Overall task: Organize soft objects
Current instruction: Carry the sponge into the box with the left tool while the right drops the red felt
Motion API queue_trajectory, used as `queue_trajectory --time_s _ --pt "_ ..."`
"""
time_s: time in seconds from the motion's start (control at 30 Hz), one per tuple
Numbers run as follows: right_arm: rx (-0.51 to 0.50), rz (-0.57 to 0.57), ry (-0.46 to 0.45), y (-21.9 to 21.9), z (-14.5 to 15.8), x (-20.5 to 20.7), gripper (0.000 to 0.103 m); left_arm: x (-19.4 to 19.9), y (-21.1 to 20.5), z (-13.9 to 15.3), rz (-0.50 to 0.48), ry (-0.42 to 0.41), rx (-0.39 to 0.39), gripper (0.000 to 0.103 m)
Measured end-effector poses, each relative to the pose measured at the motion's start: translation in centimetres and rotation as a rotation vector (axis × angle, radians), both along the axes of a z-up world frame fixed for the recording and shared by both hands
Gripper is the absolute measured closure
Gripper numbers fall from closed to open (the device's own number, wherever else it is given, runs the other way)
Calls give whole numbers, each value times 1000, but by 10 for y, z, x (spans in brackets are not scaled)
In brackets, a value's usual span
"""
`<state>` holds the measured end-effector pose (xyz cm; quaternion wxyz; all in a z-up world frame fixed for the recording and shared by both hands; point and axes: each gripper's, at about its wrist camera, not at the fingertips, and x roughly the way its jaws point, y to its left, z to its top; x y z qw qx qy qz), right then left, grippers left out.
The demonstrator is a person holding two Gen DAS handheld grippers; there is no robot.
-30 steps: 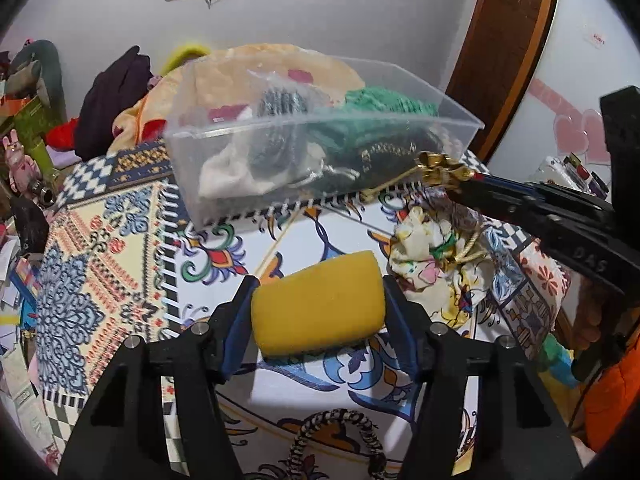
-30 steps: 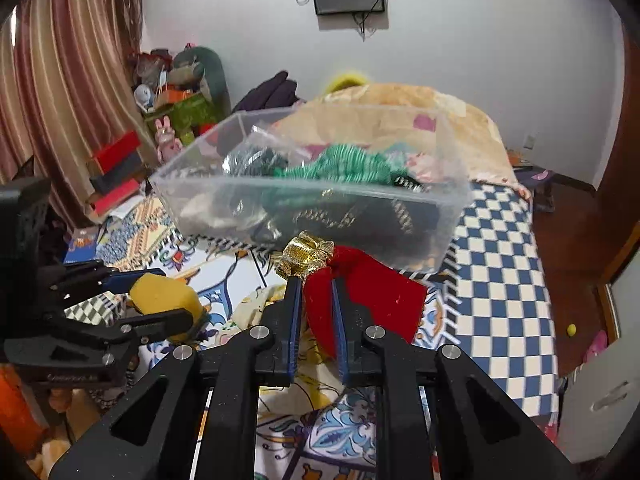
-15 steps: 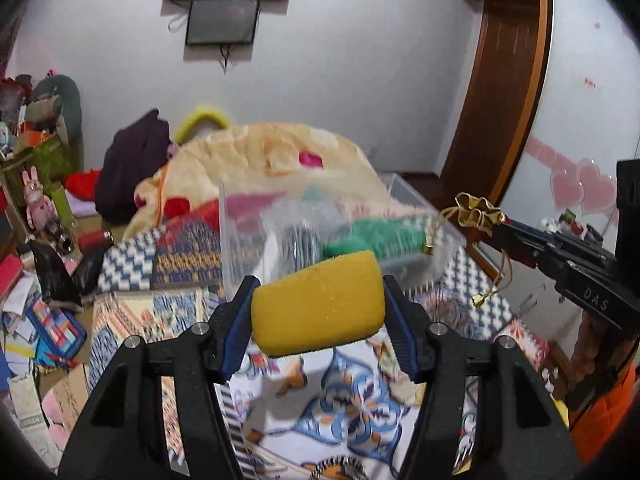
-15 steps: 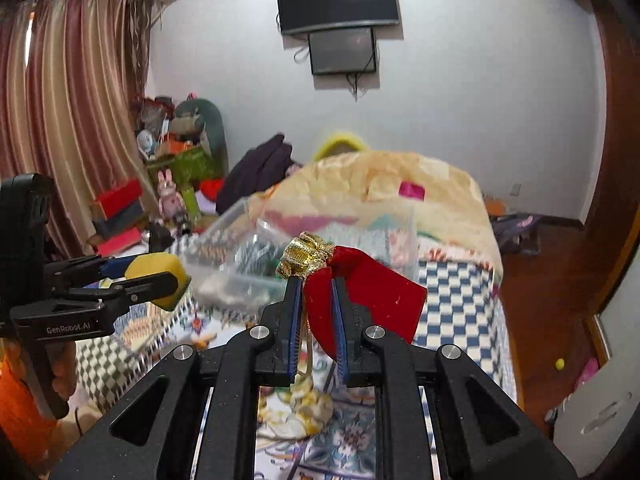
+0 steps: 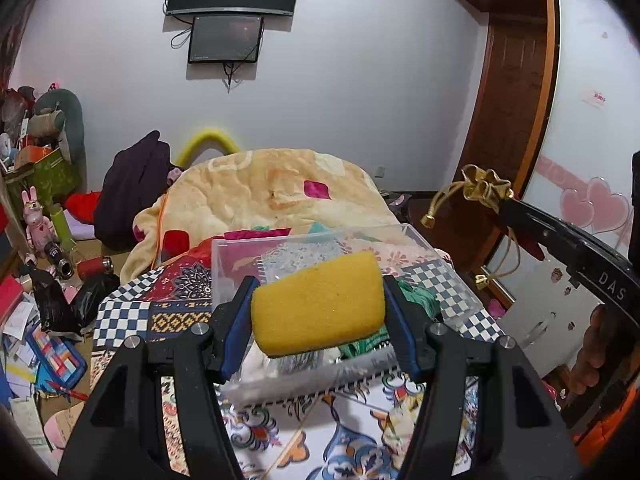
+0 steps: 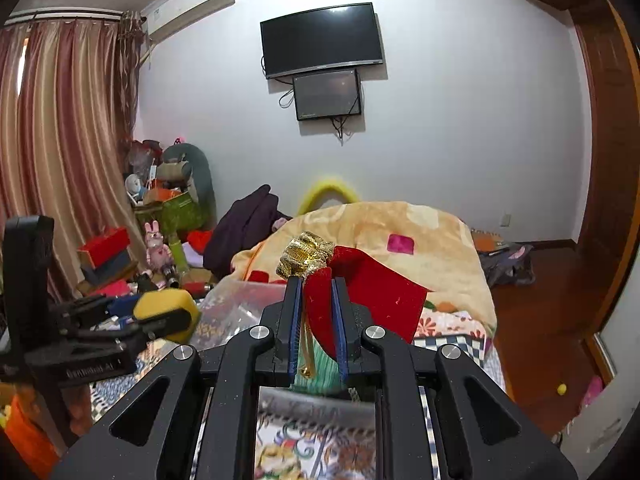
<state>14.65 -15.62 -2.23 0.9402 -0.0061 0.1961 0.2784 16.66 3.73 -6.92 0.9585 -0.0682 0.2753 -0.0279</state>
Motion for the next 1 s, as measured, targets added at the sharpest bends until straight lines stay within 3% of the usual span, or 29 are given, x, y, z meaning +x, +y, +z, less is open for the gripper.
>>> queue_trajectory --time_s 0.27,0.47,0.67,0.77,0.87,1.0 --pt "-68 -9 97 11 -35 25 90 38 -5 -27 -1 82 -10 43" --pt "-92 -12 188 9 -58 40 90 54 -10 -49 8 128 37 43" --pt "-111 -6 234 9 -65 42 87 57 -17 -59 5 146 63 42" --pt "-137 -7 231 10 -64 38 87 56 -19 -60 -6 162 58 37" --pt "-139 0 234 7 -62 33 84 53 -20 -59 -12 170 58 35" --pt "-143 9 224 3 -56 24 72 43 -19 -54 -27 172 40 34"
